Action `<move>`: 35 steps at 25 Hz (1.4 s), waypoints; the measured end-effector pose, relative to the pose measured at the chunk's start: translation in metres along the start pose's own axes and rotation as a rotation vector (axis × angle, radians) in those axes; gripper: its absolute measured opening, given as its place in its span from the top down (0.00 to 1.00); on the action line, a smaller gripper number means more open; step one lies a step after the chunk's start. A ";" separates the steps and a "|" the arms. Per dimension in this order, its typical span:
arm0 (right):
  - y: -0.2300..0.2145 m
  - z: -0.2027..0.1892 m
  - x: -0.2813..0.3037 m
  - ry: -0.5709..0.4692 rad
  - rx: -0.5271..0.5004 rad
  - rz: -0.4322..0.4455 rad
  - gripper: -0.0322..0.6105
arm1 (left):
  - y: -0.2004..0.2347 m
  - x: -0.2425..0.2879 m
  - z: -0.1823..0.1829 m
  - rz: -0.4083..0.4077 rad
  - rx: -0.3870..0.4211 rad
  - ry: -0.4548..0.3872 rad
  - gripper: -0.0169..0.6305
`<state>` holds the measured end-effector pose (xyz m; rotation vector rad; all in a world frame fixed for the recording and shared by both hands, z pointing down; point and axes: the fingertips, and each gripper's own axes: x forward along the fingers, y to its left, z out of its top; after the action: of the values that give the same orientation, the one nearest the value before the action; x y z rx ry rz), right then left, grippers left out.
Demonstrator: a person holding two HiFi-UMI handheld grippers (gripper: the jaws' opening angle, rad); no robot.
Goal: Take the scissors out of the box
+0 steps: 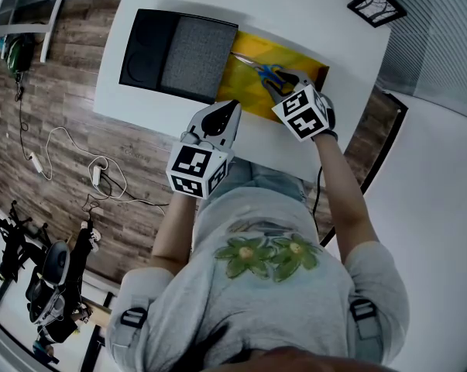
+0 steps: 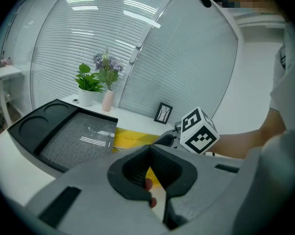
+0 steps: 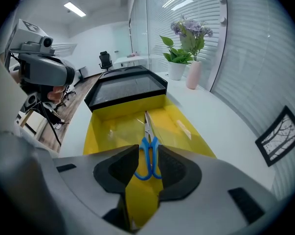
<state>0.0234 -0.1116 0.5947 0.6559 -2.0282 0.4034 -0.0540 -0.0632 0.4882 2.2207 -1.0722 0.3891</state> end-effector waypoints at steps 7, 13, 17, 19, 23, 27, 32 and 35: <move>-0.002 -0.003 0.009 0.025 -0.002 0.004 0.77 | 0.004 0.000 0.000 0.005 -0.007 0.001 0.96; -0.002 -0.007 0.014 0.046 -0.003 0.006 0.77 | 0.003 0.001 -0.001 0.005 -0.013 0.000 0.96; -0.003 -0.008 0.016 0.053 -0.001 0.004 0.77 | 0.004 0.001 -0.001 0.005 -0.015 0.001 0.96; -0.004 -0.007 0.018 0.056 0.001 0.002 0.77 | 0.004 0.001 -0.001 0.005 -0.016 0.001 0.96; -0.005 -0.010 0.022 0.067 0.004 0.001 0.77 | 0.003 0.003 -0.002 0.003 -0.017 0.001 0.96; -0.005 -0.011 0.023 0.071 0.011 0.004 0.77 | 0.003 0.002 0.000 0.003 -0.017 0.002 0.96; -0.004 -0.012 0.024 0.073 0.018 0.014 0.77 | 0.003 0.002 0.001 0.003 -0.013 0.000 0.96; -0.003 -0.013 0.025 0.073 0.020 0.022 0.77 | 0.003 0.001 0.002 0.004 -0.008 -0.004 0.96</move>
<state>0.0236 -0.1148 0.6224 0.6227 -1.9655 0.4546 -0.0553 -0.0666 0.4881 2.2131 -1.0788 0.3812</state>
